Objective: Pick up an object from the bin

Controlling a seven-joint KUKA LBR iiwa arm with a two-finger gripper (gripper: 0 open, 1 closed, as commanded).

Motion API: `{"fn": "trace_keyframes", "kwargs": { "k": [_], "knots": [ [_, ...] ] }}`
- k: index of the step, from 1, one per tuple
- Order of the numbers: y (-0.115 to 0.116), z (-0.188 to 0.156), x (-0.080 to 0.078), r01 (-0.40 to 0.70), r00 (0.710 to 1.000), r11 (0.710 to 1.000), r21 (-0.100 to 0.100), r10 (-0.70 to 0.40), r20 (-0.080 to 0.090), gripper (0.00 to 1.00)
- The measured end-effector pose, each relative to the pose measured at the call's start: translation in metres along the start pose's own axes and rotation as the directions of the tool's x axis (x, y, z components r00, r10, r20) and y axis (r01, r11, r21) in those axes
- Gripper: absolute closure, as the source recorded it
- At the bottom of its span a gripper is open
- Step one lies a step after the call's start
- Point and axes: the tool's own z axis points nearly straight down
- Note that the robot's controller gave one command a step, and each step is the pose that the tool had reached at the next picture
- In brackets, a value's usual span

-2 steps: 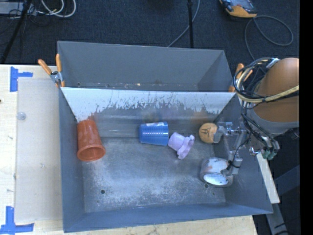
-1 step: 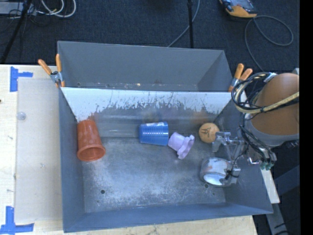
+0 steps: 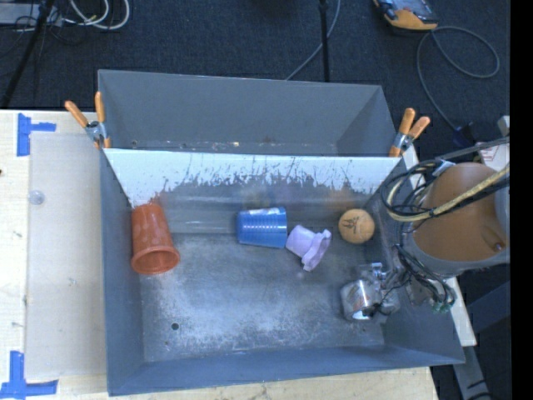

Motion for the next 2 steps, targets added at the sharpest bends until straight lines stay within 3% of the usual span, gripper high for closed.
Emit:
{"fn": "trace_keyframes", "kwargs": {
  "k": [1, 2],
  "knots": [
    [0.000, 0.000, 0.000, 0.001, 1.000, 1.000, 0.000, -0.001, 0.000, 1.00],
    [-0.003, -0.030, 0.000, 0.016, 1.000, 1.000, -0.002, -0.016, -0.005, 1.00]
  ]
}}
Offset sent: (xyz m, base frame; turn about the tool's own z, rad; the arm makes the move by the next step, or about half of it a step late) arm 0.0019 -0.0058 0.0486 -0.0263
